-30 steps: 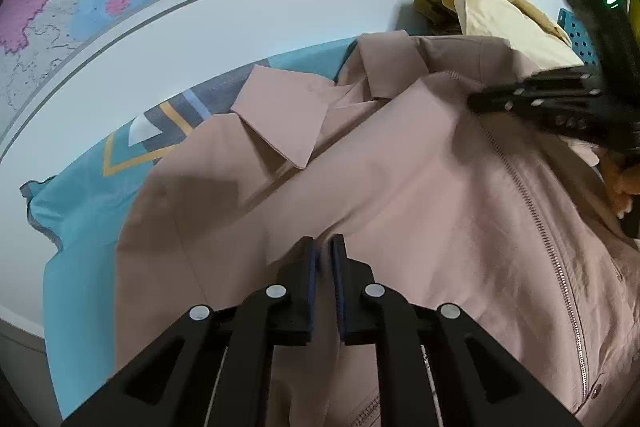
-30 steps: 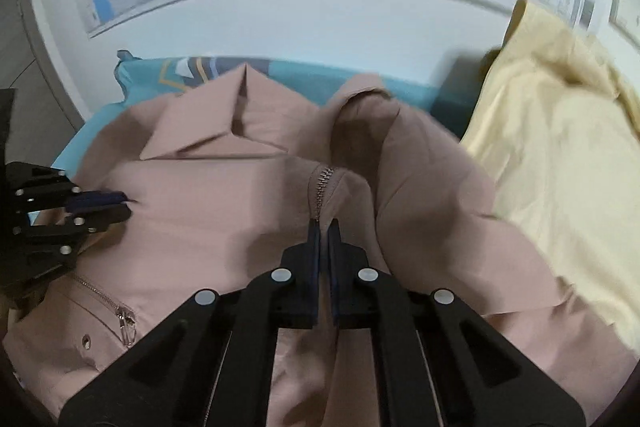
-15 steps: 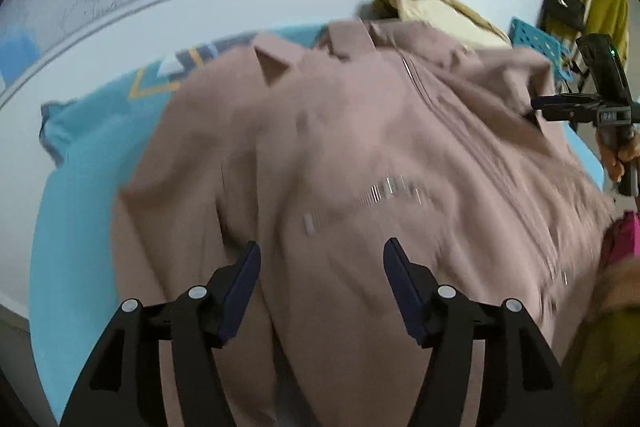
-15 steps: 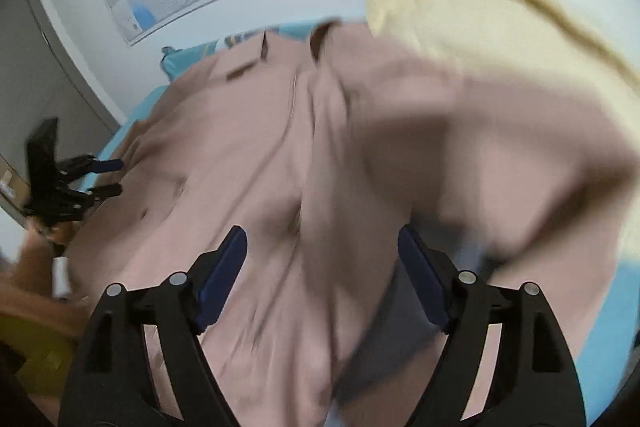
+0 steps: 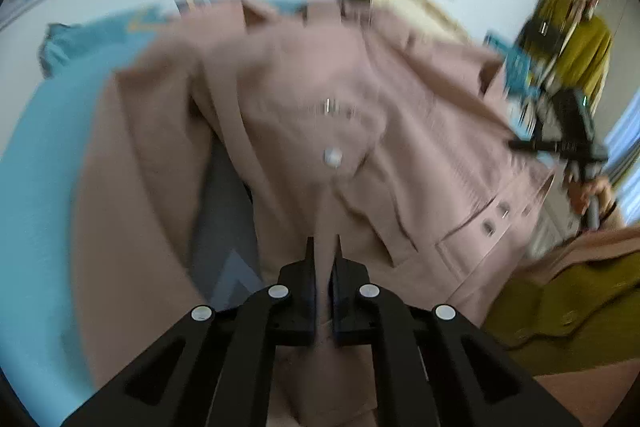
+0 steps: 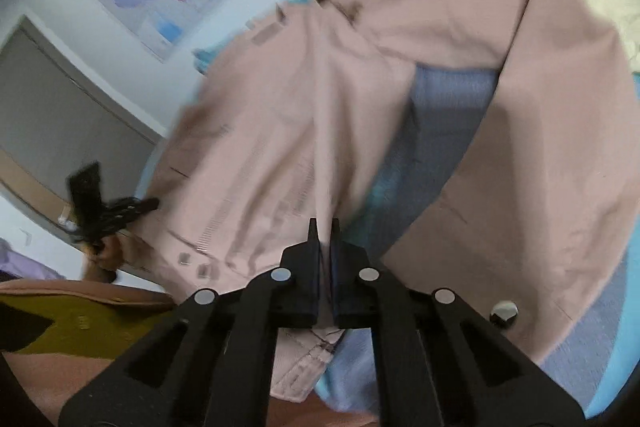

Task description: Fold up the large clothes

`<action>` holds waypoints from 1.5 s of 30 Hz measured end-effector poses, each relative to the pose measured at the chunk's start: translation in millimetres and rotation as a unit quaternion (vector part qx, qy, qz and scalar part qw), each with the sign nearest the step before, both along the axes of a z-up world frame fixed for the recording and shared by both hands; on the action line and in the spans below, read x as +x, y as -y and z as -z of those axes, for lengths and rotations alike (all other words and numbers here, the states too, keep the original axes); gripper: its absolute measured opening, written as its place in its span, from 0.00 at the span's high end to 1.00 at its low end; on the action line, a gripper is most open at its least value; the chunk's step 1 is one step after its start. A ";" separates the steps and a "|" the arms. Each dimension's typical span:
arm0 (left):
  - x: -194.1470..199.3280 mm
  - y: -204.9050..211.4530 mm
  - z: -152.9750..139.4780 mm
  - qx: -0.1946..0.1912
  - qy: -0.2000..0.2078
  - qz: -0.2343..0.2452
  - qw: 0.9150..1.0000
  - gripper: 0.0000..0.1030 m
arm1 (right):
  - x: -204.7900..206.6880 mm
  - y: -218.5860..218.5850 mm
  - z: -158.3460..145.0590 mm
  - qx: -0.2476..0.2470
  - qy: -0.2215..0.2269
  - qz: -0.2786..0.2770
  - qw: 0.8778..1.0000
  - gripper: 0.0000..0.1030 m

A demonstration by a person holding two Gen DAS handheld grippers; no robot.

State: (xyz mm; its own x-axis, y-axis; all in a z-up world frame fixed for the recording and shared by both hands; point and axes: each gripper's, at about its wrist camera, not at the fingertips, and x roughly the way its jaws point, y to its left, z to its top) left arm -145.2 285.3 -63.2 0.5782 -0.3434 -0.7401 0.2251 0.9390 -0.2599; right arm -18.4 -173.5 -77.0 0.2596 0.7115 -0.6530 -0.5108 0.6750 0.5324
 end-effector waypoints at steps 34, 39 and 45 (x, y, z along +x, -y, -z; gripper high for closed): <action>102.9 66.6 -39.8 0.061 0.071 0.040 0.995 0.34 | 82.3 62.7 -10.0 -0.167 0.134 0.209 0.954 0.29; 118.9 76.0 -35.4 0.057 0.057 0.056 0.995 0.34 | 93.3 82.6 -26.4 -0.114 0.091 0.175 0.974 0.96; 131.2 76.1 -39.5 0.040 0.058 0.075 0.995 0.33 | 51.9 82.1 -130.8 -0.076 0.143 0.104 0.981 0.96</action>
